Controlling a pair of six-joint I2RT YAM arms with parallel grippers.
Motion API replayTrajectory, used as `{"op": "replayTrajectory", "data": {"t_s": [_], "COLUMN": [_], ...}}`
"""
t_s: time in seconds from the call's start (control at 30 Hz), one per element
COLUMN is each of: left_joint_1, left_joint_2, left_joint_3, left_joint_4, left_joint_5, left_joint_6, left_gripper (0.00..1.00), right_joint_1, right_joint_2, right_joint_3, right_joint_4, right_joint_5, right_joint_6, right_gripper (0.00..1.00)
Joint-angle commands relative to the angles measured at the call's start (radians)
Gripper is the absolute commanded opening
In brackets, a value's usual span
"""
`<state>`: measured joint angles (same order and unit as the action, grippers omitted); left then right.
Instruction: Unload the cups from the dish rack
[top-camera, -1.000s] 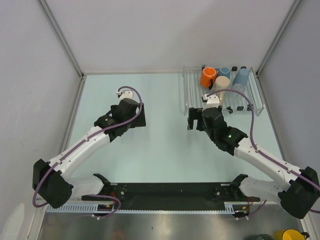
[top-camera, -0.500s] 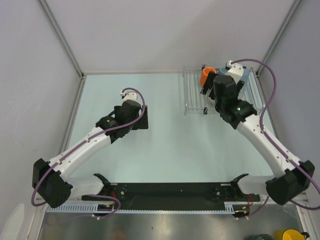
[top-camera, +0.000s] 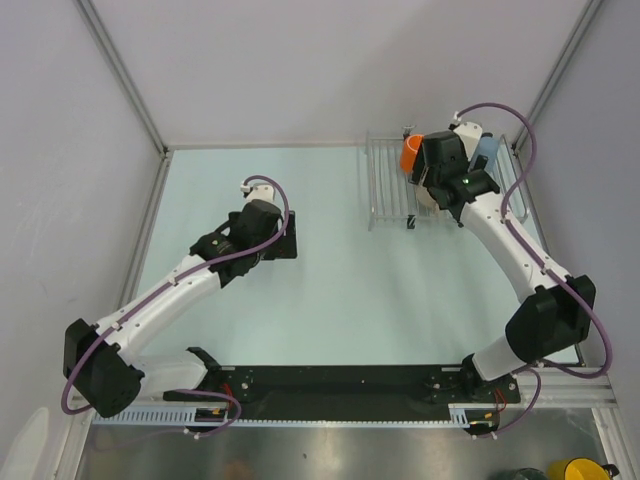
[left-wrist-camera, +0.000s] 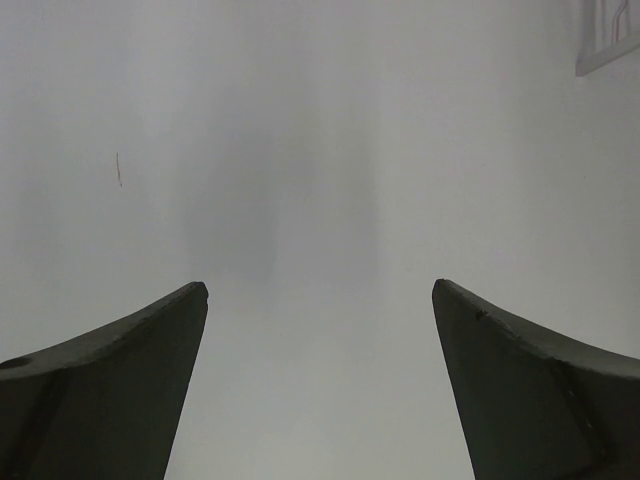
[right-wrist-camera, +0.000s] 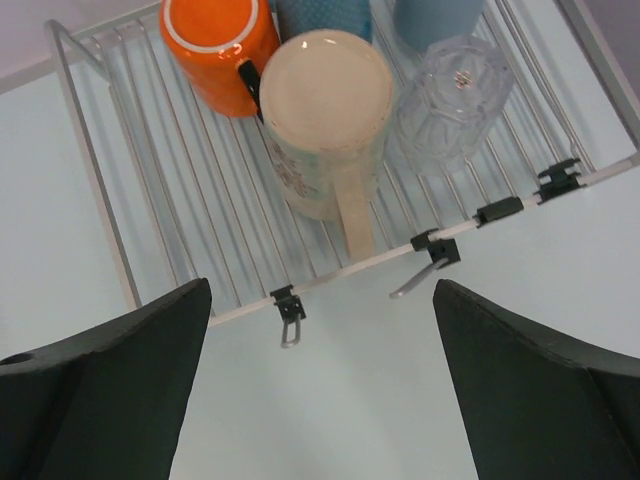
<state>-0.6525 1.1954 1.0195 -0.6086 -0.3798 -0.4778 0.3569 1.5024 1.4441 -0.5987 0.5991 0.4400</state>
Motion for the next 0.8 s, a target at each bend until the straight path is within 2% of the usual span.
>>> {"op": "replayTrajectory", "data": {"t_s": [0.0, 0.3, 0.5, 0.77], "left_joint_1": [-0.009, -0.009, -0.009, -0.007], "left_joint_2": [-0.014, 0.001, 0.016, 0.027], "left_joint_3": [0.019, 0.017, 0.021, 0.014], "left_joint_4": [0.018, 0.018, 0.018, 0.017], "left_joint_5": [0.013, 0.002, -0.001, -0.005], "left_joint_6": [0.004, 0.008, 0.008, 0.002], "left_gripper": [1.00, 1.00, 1.00, 1.00], "right_joint_1": [-0.047, -0.110, -0.114, -0.118], "right_joint_2": [0.077, 0.199, 0.226, 0.294], "right_joint_3": [0.116, 0.188, 0.164, 0.213], "right_joint_4": [0.019, 0.031, 0.097, 0.112], "right_joint_5": [-0.102, -0.173, -0.134, -0.087], "right_joint_6": [-0.034, -0.052, -0.061, -0.092], "right_gripper": [1.00, 1.00, 1.00, 1.00]}}
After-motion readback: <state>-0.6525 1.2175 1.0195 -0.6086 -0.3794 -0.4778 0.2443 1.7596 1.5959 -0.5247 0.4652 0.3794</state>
